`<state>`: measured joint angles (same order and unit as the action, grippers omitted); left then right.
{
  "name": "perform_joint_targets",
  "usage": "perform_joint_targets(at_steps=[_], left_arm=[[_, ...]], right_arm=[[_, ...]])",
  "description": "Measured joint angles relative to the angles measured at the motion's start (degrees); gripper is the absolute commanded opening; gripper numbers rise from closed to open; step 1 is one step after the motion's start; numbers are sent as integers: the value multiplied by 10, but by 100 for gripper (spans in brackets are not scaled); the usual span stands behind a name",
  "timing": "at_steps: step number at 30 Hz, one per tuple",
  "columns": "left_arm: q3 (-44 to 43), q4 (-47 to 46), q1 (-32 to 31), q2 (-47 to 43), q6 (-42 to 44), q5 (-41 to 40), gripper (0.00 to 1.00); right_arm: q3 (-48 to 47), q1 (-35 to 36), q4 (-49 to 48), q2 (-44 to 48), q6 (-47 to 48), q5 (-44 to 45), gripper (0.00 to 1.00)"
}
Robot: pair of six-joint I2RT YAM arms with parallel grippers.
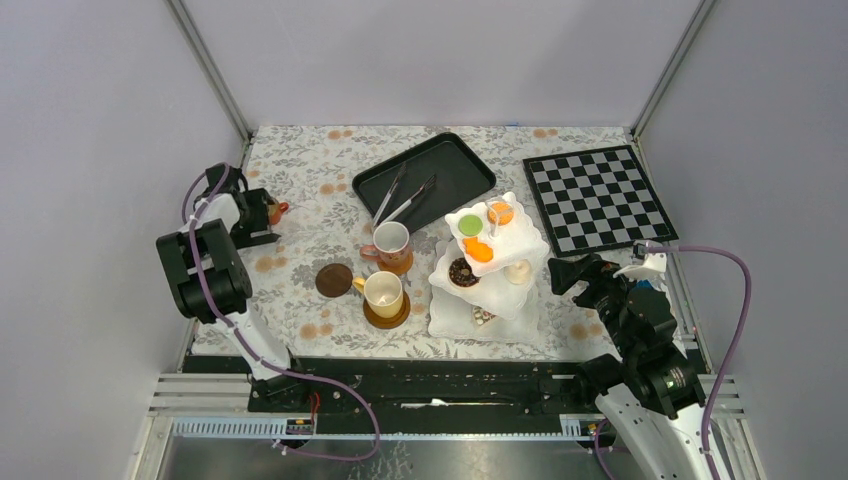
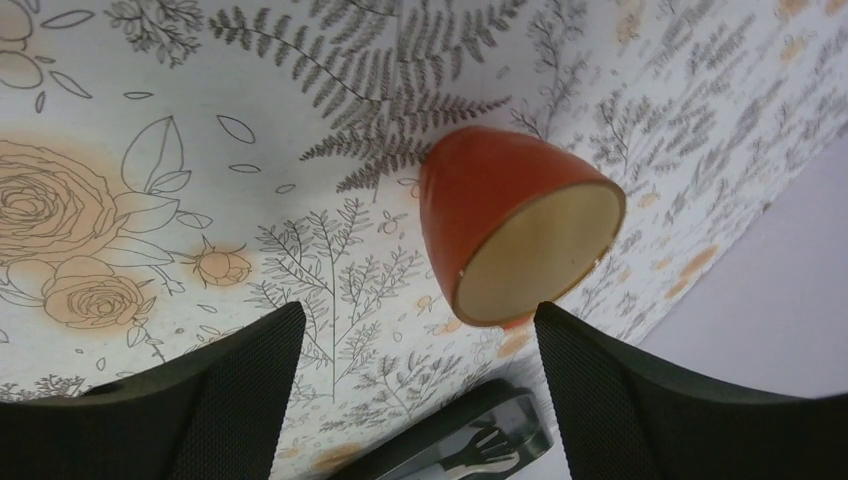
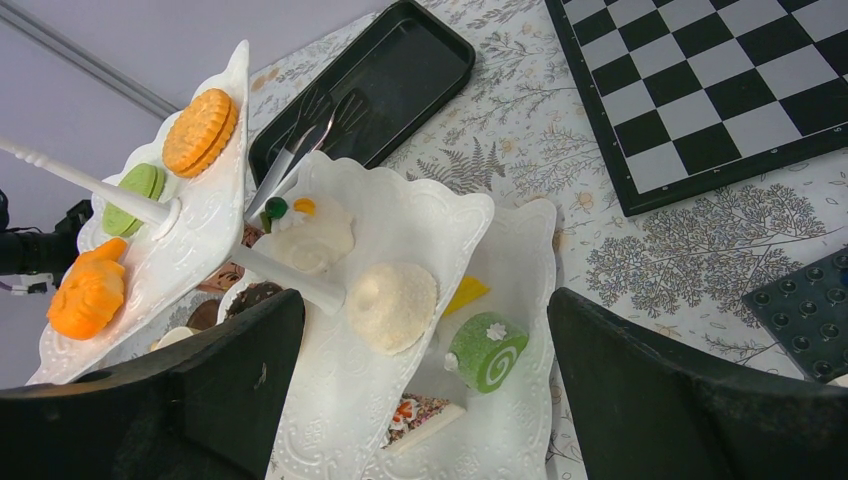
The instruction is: Serve the afternoon tea
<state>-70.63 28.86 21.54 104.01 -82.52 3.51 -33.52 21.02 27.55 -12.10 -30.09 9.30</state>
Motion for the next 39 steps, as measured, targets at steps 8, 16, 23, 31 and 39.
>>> perform_joint_targets(at_steps=[8, 16, 23, 31, 39], left_arm=[[-23, 14, 2, 39, -71, 0, 69], [-30, 7, 6, 59, -106, 3, 31], [-28, 3, 7, 60, -83, 0, 0], [-14, 35, 0, 28, 76, -20, 0], [70, -13, -153, -138, 504, -136, 0]], right_arm=[[0, 0, 0, 0, 0, 1, 98], [1, 0, 0, 2, 0, 1, 98], [1, 0, 0, 6, 0, 1, 98], [1, 0, 0, 13, 0, 1, 98], [1, 0, 0, 17, 0, 1, 98]])
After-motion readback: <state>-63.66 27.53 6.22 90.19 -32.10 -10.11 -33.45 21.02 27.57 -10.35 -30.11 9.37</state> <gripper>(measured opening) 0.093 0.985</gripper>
